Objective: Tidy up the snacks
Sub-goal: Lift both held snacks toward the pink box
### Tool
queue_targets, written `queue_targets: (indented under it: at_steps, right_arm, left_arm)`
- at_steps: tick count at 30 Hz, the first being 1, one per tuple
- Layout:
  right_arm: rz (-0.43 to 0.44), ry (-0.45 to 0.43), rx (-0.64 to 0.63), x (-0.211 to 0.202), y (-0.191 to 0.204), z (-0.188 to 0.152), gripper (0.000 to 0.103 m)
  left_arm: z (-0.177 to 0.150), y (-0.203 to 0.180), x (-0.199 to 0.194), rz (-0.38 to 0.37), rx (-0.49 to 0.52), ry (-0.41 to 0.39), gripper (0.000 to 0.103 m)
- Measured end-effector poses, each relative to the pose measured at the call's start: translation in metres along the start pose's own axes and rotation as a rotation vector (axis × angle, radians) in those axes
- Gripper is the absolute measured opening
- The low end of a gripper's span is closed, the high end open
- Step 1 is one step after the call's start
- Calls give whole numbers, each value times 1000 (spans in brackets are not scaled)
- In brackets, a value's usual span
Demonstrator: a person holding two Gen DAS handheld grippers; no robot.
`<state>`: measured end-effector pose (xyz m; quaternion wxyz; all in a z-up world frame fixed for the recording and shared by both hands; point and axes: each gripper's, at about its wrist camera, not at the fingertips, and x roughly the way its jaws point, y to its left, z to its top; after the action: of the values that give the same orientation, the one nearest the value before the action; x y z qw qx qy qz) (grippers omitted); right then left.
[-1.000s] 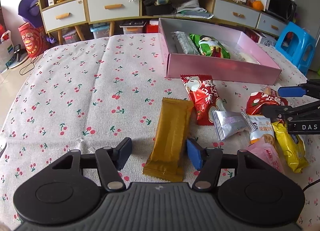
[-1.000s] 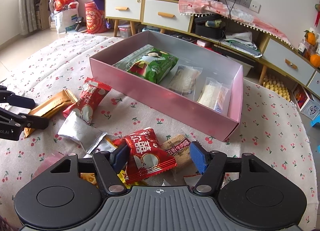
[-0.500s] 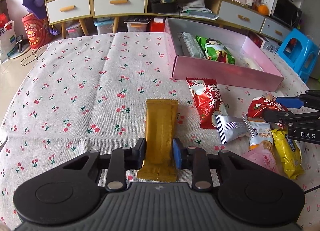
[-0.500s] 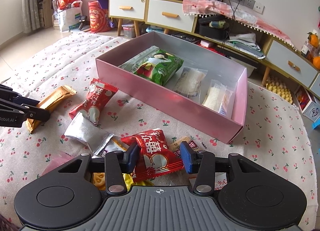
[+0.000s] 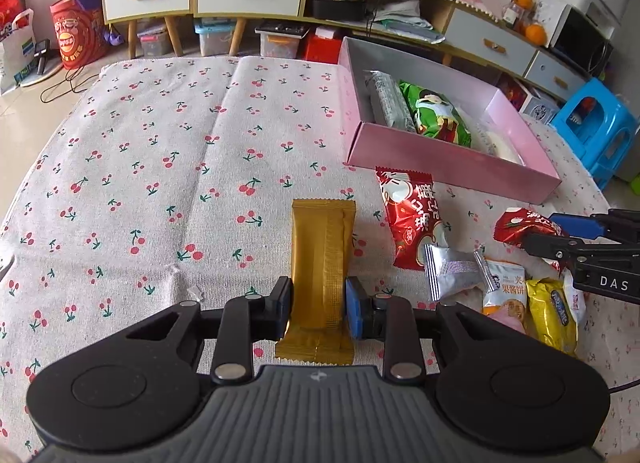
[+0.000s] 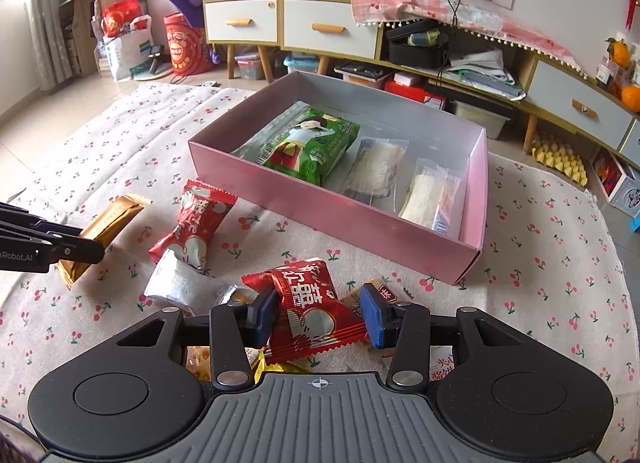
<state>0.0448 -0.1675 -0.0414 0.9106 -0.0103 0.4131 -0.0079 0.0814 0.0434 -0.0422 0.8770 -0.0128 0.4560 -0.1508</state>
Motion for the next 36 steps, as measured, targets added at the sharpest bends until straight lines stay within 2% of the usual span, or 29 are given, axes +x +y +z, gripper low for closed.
queue_targets:
  at_steps: [10, 15, 26, 36]
  right_arm:
    - [40, 7, 90, -13, -5, 11, 42]
    - [64, -41, 112, -24, -5, 20, 42]
    - [82, -107, 212, -34, -18, 44, 43]
    - [79, -139, 364, -21, -45, 61, 43]
  left_arm:
    - [13, 10, -12, -30, -79, -3, 26]
    - [20, 11, -17, -51, -108, -1, 26]
    - [45, -2, -23, -101, -124, -59, 26]
    - [71, -23, -4, -150, -147, -114, 26]
